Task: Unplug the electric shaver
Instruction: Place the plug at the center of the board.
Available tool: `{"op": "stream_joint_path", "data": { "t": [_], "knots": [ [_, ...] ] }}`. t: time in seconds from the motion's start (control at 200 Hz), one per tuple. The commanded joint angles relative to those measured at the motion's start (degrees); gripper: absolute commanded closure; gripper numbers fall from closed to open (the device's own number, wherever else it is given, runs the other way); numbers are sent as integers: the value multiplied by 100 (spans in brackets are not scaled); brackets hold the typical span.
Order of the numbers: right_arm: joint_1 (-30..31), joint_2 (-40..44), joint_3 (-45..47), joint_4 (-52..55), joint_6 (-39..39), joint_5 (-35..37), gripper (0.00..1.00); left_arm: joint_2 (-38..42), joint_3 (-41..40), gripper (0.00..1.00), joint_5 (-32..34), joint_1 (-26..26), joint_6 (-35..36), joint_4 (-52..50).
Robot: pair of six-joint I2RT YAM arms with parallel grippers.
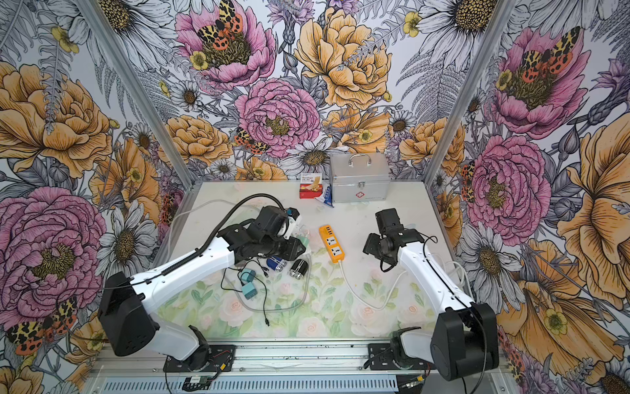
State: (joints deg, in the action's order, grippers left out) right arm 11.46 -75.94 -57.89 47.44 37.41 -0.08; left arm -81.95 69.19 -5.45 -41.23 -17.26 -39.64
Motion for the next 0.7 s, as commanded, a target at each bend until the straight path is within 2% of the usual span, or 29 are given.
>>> {"op": "stream_joint_path", "data": {
  "t": [0.0,0.185,0.375,0.56,0.695],
  "knots": [
    [210,-369,-446,-242,-125,-7,31,425,-350,64,249,600,-318,-50],
    [461,-839,-1052,-279,-259,7,31,742,-678,64,420,1899,-353,-132],
    [550,-1233,-1409,-279,-298,-54,32,285,-527,65,176,3229,-229,-123],
    [561,-1781,-1824,-279,-282,-159,32,-475,-314,66,198,3884,-65,-91],
    [570,-2193,-2276,-277,-278,-204,32,-972,-268,66,53,3912,-96,112]
  ]
}}
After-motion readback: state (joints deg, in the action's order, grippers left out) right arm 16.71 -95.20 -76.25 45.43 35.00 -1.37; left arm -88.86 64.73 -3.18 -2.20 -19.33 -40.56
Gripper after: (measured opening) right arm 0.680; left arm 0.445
